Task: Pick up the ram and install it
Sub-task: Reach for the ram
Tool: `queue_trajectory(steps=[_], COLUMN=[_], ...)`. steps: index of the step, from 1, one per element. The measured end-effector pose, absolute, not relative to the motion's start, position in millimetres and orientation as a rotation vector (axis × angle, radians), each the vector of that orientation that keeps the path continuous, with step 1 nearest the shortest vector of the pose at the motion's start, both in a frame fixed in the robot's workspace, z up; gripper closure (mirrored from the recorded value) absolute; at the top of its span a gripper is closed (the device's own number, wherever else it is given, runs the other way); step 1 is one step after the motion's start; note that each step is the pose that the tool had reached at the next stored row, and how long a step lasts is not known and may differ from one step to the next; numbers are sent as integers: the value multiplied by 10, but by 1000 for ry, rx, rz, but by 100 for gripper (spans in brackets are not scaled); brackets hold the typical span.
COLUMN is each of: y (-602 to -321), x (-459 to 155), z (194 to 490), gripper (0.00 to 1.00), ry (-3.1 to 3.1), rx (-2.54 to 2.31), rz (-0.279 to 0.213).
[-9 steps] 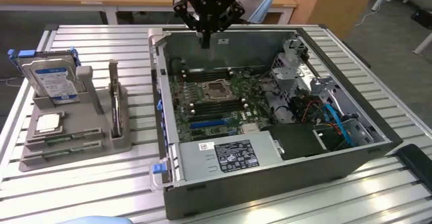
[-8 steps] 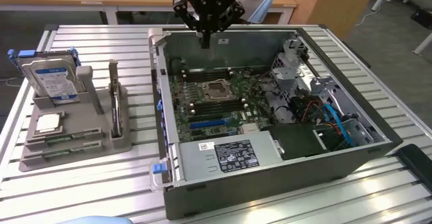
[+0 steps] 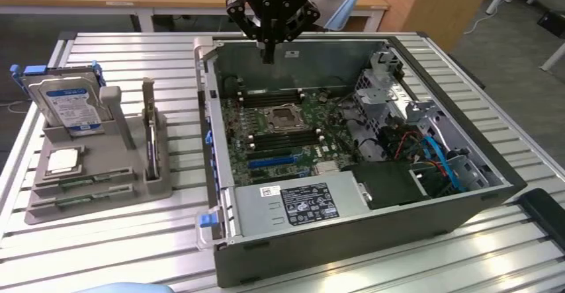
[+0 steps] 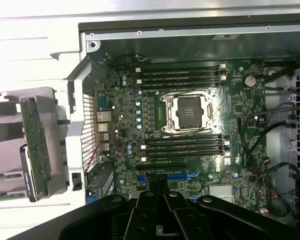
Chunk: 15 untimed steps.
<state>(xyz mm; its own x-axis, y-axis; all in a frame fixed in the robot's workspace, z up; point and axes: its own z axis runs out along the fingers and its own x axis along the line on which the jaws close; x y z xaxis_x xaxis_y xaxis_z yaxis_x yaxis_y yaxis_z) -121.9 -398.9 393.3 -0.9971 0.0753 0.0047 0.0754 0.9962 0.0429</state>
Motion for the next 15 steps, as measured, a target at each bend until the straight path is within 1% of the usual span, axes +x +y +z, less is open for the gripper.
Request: queue_trajectory(steps=[6,15], y=[-3988,-3989], x=[-1231,-1611], z=[3933,3932], gripper=[90,90], ry=[-3135,-3135], rx=[-118,-118], rz=[-68,-68])
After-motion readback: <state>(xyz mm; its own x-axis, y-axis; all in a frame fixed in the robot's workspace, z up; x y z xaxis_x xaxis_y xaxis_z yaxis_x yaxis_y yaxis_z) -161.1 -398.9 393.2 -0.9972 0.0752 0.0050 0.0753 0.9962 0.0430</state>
